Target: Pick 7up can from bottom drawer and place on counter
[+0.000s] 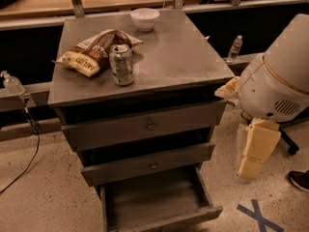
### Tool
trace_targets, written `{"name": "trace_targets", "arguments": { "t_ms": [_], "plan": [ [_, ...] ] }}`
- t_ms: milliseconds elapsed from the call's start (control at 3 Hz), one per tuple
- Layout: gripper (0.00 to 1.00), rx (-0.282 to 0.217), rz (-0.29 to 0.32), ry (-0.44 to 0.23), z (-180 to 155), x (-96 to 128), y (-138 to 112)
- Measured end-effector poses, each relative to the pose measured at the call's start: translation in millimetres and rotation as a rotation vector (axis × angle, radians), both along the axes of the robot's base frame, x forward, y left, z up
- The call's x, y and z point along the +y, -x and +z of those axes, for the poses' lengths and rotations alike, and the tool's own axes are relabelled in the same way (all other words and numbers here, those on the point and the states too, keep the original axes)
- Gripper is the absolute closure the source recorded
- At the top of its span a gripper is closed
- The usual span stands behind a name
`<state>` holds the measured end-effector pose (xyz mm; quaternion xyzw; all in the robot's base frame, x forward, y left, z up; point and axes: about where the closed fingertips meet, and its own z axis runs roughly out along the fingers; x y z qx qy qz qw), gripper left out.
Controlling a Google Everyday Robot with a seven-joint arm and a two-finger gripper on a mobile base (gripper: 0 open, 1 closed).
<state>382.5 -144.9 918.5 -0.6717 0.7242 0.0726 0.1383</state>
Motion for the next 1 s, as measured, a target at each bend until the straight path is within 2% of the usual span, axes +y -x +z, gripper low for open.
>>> {"name": "trace_targets", "arguments": {
  "t_ms": [333, 667, 1000],
  "plan": [
    [0.00, 0.000, 0.000, 0.000, 0, 0, 0],
    [0.00, -0.001, 0.016, -0.005, -4, 6, -11],
    [0.00, -0.049, 0.089, -0.018, -2, 34, -58]
  ]
}}
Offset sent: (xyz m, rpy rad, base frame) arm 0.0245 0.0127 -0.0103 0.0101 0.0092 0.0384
